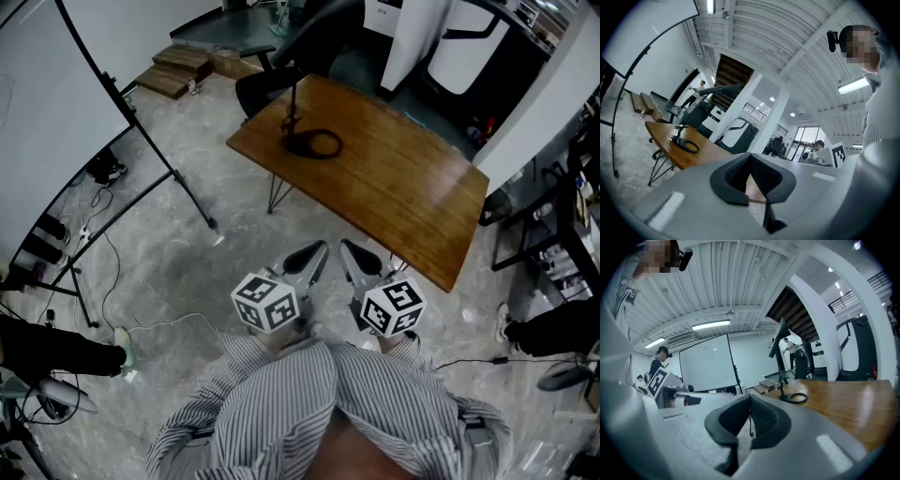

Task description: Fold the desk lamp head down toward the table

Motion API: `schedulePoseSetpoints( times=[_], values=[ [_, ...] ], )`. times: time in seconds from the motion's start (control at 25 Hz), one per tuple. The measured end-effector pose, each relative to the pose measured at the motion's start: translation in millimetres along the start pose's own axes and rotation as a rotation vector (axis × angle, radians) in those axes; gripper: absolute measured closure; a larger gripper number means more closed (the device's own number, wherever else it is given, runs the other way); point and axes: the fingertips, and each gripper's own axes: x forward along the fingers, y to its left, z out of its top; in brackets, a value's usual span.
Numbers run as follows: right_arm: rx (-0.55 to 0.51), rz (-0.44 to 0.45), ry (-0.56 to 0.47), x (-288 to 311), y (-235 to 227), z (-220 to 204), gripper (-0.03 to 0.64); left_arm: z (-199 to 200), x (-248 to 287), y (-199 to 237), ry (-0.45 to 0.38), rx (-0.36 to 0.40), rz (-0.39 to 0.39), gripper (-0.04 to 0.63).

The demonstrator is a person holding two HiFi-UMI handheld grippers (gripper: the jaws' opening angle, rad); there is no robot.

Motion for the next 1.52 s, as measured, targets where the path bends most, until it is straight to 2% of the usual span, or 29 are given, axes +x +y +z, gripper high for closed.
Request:
schedulePoseSetpoints(
  times=[0.12,0.4,0.68,0.88,1.0,1.08,1.2,1.52],
  values=[
    [-0.02,0.011,0.016,4,-1,0,0.617,4,2,1,-0.011,0.016,0.002,0.592],
    [-0.023,0.048,0.03,15,6,-1,0.617,13,-4,16,-0.023,0.06,0.07,0.592],
    [-0.022,0.058,0.038,18,0,1,0.617,15,7,19,-0.013,0.066,0.08,0.592],
    [-0.024,0.013,0.011,21,-26,7,0.615,26,22,26,-0.061,0.068,0.104,0.591],
    [-0.064,-0.015,-0.022,22,-46,13,0.615,26,30,36,-0.052,0.099,0.148,0.591],
    [-0.079,0.006,-0.019,31,-52,12,0.614,28,27,47,-0.059,0.128,0.185,0.586],
    [-0.07,0.034,0.001,57,-56,6,0.614,35,26,74,-0.072,0.132,0.22,0.578],
    [-0.099,-0.039,-0.015,151,-107,35,0.598,92,72,162,-0.09,0.206,0.23,0.558]
  ],
)
